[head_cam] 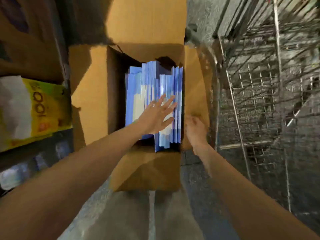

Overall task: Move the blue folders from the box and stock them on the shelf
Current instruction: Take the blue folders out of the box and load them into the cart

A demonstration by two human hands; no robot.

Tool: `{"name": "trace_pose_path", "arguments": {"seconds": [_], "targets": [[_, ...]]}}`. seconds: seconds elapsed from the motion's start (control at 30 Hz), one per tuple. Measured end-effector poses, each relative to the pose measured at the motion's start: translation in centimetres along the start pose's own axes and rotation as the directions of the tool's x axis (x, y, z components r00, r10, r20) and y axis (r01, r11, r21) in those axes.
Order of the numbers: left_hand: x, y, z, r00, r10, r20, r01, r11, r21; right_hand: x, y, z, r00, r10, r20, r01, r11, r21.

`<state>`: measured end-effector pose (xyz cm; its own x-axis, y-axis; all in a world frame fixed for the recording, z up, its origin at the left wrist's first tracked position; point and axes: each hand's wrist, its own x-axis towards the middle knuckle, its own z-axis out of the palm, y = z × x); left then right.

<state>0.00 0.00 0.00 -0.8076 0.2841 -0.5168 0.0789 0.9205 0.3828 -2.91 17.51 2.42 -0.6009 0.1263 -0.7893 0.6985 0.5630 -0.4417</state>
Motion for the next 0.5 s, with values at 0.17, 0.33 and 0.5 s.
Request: {"name": "trace_pose_path", "arguments": {"seconds": [0.17,0.33,0.5], "targets": [[2.8,-1.7,2.0,0.998,0.056,0.005,-0.056,0.985,0.161,2.3,0.6,0.8,0.996,-0.048,0.081,0.051,0.998,-0.038],[2.8,-3.9,3.0,0.994,0.109,0.025,-0.111,0.984,0.141,3.8,1.4,1.8,0.993,-0.057,0.102,0.061,0.997,-0.044],[1.6,-6.4,3.2,0.992,0.117,0.049,-0.124,0.976,0.177,4.4,1.0,2.4,0.987,-0.107,0.118,0.123,0.983,-0.139]]}}
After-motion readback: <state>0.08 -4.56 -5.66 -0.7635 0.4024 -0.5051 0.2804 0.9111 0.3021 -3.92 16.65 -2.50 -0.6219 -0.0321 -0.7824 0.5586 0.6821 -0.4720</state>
